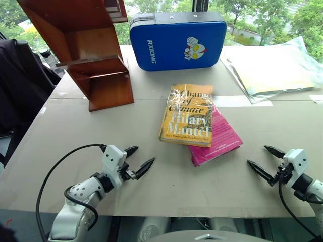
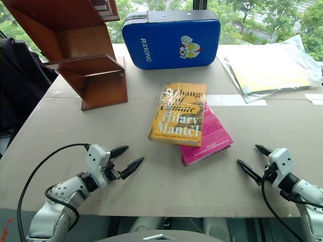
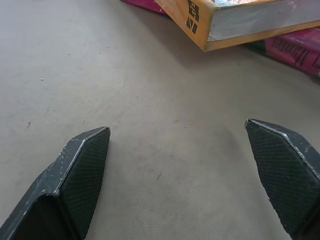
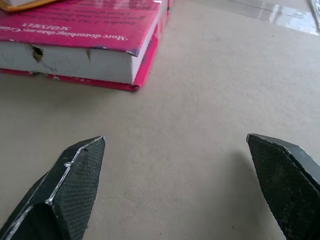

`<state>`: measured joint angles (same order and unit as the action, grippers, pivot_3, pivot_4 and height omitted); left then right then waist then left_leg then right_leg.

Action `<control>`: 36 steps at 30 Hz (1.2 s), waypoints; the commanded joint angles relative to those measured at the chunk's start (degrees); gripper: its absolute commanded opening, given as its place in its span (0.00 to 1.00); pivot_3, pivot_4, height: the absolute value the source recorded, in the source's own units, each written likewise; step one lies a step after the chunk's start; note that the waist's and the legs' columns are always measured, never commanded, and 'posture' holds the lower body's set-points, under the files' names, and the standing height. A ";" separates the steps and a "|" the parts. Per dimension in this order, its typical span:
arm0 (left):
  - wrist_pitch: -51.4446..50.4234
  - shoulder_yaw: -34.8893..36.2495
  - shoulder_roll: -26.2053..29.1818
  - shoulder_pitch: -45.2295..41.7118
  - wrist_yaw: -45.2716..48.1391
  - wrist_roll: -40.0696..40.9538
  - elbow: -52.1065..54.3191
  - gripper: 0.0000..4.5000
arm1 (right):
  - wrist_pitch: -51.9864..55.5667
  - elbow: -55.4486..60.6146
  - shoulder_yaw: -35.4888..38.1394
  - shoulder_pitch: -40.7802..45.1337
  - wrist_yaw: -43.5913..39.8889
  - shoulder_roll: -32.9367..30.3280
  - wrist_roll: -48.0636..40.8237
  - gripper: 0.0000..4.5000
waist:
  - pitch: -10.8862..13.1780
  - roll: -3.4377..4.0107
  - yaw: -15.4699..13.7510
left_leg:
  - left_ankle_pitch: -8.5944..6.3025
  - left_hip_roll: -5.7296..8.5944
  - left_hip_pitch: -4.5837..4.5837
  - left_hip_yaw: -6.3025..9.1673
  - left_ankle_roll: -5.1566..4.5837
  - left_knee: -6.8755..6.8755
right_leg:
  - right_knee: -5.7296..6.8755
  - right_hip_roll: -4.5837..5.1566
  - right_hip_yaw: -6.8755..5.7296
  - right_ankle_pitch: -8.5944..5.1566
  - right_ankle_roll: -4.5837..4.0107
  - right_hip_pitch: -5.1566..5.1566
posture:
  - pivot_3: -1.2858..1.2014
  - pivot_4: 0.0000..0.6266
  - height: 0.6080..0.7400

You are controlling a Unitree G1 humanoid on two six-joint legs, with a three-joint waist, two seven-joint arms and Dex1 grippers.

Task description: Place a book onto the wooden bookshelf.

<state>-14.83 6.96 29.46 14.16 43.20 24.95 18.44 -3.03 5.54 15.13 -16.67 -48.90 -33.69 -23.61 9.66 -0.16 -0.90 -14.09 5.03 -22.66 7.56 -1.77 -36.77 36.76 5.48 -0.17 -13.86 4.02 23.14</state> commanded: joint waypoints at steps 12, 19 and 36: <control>-10.55 -1.82 6.98 -32.03 27.73 12.21 -25.84 0.99 | 15.61 27.02 16.83 -8.99 -10.02 -10.01 -29.91 1.00 | 0.17 -0.02 0.09 | 0.17 0.00 -0.18 -0.13 -0.21 -0.02 | 0.00 -0.37 -0.12 0.29 0.00 0.18 | 0.52 0.24 1.00; -24.31 -5.89 3.88 -47.67 29.53 10.54 -46.25 0.99 | 20.30 29.50 23.04 -11.77 -10.75 -11.39 -33.77 1.00 | 0.28 -0.19 0.05 | 0.17 -0.01 -0.18 -0.16 -0.22 -0.04 | 0.03 -0.44 -0.08 0.30 0.01 0.19 | 0.52 0.24 1.00; -42.95 -13.37 -2.21 -72.26 41.33 0.13 -77.35 0.82 | 23.41 34.02 26.05 -12.42 -8.12 -10.02 -33.97 1.00 | 0.57 -0.69 0.21 | 0.18 -0.01 -0.26 -0.21 -0.18 -0.31 | 0.11 -0.48 -0.06 0.32 0.04 0.19 | 0.52 0.24 1.00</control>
<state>-58.18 -5.85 27.26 -56.81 82.13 26.39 -58.12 20.89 37.78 38.89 -28.95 -56.95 -43.92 -57.18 10.24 -0.85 -0.68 -13.91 5.02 -22.92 7.34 -1.95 -37.08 36.88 5.00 -0.21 -13.55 4.06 23.34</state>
